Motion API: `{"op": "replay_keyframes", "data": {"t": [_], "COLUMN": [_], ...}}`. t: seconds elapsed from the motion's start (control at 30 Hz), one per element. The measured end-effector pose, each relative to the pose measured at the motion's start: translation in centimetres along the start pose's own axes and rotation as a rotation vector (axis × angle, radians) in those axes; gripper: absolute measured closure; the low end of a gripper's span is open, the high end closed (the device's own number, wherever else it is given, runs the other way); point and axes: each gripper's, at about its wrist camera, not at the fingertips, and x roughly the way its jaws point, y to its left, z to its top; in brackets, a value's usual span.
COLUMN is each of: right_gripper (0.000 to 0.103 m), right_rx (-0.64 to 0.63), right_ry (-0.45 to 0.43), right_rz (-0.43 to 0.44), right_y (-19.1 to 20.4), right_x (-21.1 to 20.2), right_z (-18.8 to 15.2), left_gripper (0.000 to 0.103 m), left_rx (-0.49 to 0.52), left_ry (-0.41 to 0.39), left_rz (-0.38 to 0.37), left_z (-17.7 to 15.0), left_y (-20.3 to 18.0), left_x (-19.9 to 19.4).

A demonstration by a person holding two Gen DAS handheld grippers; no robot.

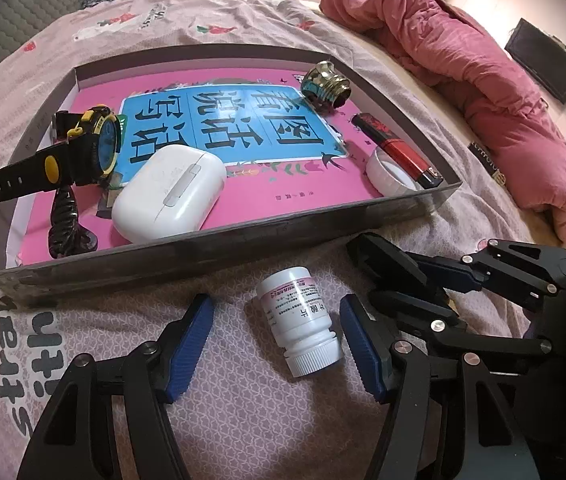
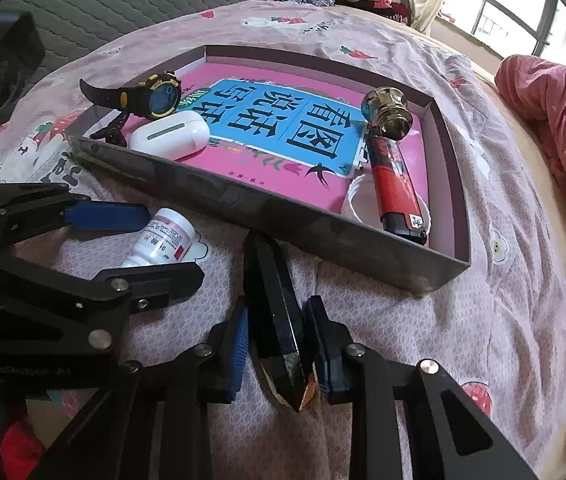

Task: Organize rigid objects
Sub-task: 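Move the left gripper toward the white pill bottle while the right gripper grasps the black perfume bottle, then close the left gripper on the white pill bottle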

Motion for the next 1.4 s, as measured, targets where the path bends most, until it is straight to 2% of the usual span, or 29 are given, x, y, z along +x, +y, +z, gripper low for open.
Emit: {"op": "replay_keyframes", "data": {"t": [0.1, 0.17, 0.37, 0.47, 0.53, 0.73, 0.9, 1.07, 1.23, 1.4], "right_gripper": [0.077, 0.077, 0.078, 0.078, 0.078, 0.079, 0.08, 0.08, 0.08, 0.08], "right_rx": [-0.005, 0.0, 0.033, 0.056, 0.068, 0.089, 0.089, 0.142, 0.17, 0.181], "right_ry": [-0.002, -0.01, -0.036, -0.04, -0.054, -0.094, -0.098, -0.122, -0.162, -0.216], "right_rz": [0.001, 0.011, 0.033, 0.054, 0.075, 0.128, 0.139, 0.207, 0.245, 0.248], "right_y": [0.1, 0.1, -0.3, -0.6, -0.7, -0.8, -0.7, -1.5, -1.8, -2.1], "right_x": [-0.4, -0.8, -1.6, -1.6, -1.8, -2.3, -2.3, -2.8, -3.7, -4.5], "right_z": [-0.1, -0.2, 0.1, 0.1, 0.2, 0.5, 0.6, 0.6, 0.6, 1.0], "left_gripper": [0.038, 0.042, 0.047, 0.06, 0.076, 0.076, 0.076, 0.076, 0.076, 0.076], "left_rx": [0.001, 0.012, 0.081, 0.061, 0.044, 0.025, 0.036, 0.038, 0.099, 0.105], "left_ry": [0.006, 0.016, 0.038, 0.044, 0.051, 0.049, 0.034, -0.016, -0.097, -0.114], "left_rz": [0.003, 0.024, 0.087, 0.09, 0.083, 0.041, 0.019, -0.025, 0.009, 0.021], "left_z": [0.1, 0.1, 0.1, 0.2, 0.2, 0.0, 0.0, 0.2, 0.5, 0.8], "left_y": [0.0, 0.0, -0.9, -0.4, 0.2, 0.6, 0.2, 0.0, -1.2, -0.9], "left_x": [0.0, 0.2, 0.7, 0.4, 0.2, -0.8, -1.5, -2.8, -4.6, -5.1]}}
